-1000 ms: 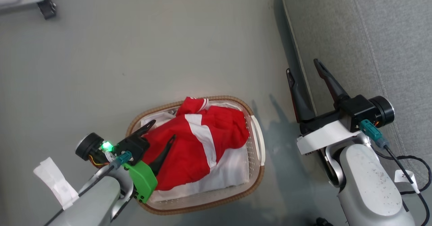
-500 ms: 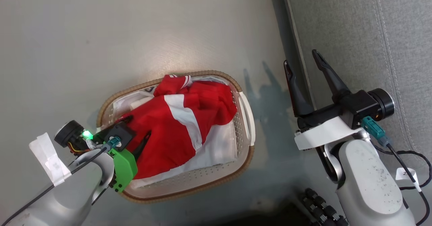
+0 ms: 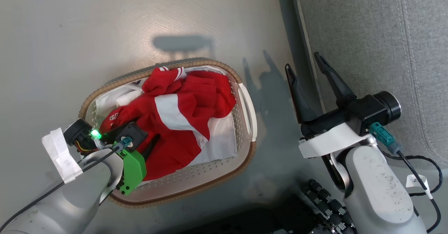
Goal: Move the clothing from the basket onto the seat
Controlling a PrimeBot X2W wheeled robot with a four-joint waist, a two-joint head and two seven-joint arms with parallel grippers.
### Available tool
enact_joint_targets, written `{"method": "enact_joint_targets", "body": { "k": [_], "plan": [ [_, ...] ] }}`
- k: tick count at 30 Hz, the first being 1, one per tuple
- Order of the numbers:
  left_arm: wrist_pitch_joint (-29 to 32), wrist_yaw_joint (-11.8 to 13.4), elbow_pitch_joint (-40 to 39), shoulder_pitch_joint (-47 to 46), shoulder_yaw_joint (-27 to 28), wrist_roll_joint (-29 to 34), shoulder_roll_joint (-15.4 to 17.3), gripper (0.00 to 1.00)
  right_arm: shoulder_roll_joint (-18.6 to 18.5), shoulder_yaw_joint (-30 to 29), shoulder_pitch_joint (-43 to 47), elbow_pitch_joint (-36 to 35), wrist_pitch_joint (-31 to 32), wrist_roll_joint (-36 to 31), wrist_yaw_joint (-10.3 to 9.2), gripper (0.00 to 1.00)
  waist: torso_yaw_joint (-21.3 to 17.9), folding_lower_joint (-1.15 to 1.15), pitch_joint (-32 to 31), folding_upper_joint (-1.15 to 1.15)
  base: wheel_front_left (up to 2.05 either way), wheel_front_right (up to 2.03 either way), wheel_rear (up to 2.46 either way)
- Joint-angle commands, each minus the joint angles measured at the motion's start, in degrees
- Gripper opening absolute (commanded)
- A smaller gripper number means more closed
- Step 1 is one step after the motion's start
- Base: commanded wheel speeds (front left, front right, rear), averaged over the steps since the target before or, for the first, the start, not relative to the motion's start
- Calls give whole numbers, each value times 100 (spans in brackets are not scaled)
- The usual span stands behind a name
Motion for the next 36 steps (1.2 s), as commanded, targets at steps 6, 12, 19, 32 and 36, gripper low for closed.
{"method": "enact_joint_targets", "body": {
  "k": [6, 12, 19, 32, 36],
  "plan": [
    [230, -3, 187, 167, -7, 21, -138, 58, -16, 36, -63, 42, -25, 72, -4, 100, -37, 0, 17, 0, 0, 0, 0],
    [205, -3, 158, 282, -6, -127, -212, 0, -16, 7, -91, 178, -25, 78, -4, 100, 40, 0, -303, 0, 0, 0, 0],
    [4, -3, 172, 569, -9, -334, -341, 0, -18, 36, 21, 424, -25, 81, -4, 100, 181, 0, -1088, 0, 0, 0, 0],
    [-9, -3, -498, 1433, 732, -669, -506, 0, -19, -215, 595, 909, -25, 44, -5, 100, 715, 0, -2793, 0, 0, 0, 0],
    [-9, -3, -802, 1591, 1246, -474, -651, 0, -22, -338, 812, 1005, -25, 11, -5, 100, 935, 0, -3199, 0, 0, 0, 0]
  ]
}}
